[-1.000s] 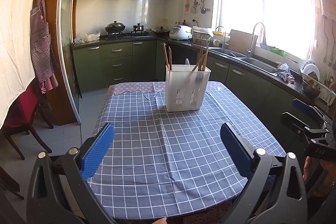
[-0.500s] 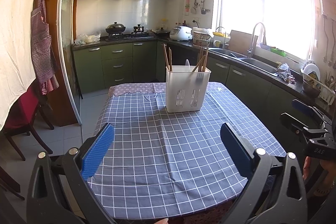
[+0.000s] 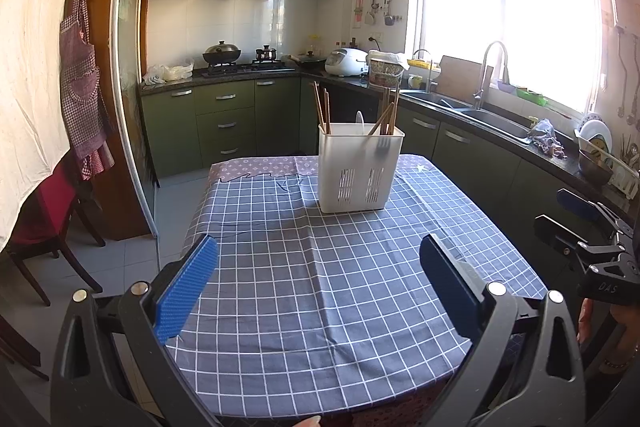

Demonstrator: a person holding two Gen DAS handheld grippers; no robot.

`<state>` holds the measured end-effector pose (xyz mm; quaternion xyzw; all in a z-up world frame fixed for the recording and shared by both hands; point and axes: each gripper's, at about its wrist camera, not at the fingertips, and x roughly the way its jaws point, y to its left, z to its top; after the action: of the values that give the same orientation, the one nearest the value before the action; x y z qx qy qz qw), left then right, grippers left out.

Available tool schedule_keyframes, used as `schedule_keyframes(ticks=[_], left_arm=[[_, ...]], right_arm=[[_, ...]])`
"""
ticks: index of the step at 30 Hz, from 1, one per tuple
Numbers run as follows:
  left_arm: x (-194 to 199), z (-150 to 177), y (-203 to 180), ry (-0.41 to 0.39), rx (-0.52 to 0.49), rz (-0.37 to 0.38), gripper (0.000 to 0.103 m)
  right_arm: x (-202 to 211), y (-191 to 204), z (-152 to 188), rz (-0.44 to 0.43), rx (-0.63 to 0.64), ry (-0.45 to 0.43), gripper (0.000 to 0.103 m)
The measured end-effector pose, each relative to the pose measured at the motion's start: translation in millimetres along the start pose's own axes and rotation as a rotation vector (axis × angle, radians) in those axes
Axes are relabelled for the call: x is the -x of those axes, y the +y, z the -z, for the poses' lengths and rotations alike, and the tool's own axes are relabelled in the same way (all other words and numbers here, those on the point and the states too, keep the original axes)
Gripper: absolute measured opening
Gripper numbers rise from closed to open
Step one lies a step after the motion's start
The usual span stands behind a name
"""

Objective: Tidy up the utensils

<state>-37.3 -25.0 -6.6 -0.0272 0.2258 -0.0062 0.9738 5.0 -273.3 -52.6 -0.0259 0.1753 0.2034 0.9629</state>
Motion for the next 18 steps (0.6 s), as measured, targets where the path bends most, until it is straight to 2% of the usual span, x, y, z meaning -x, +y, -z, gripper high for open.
schedule_keyframes(ticks=[8, 18], left_arm=[[-3, 1, 1, 0.015, 0.014, 0.044, 0.096], [-15, 4, -10, 0.037, -0.039, 0.045, 0.096]], right_arm=[[-4, 1, 2, 0.000, -0.001, 0.009, 0.098], [-9, 3, 3, -0.001, -0.002, 0.026, 0.098]])
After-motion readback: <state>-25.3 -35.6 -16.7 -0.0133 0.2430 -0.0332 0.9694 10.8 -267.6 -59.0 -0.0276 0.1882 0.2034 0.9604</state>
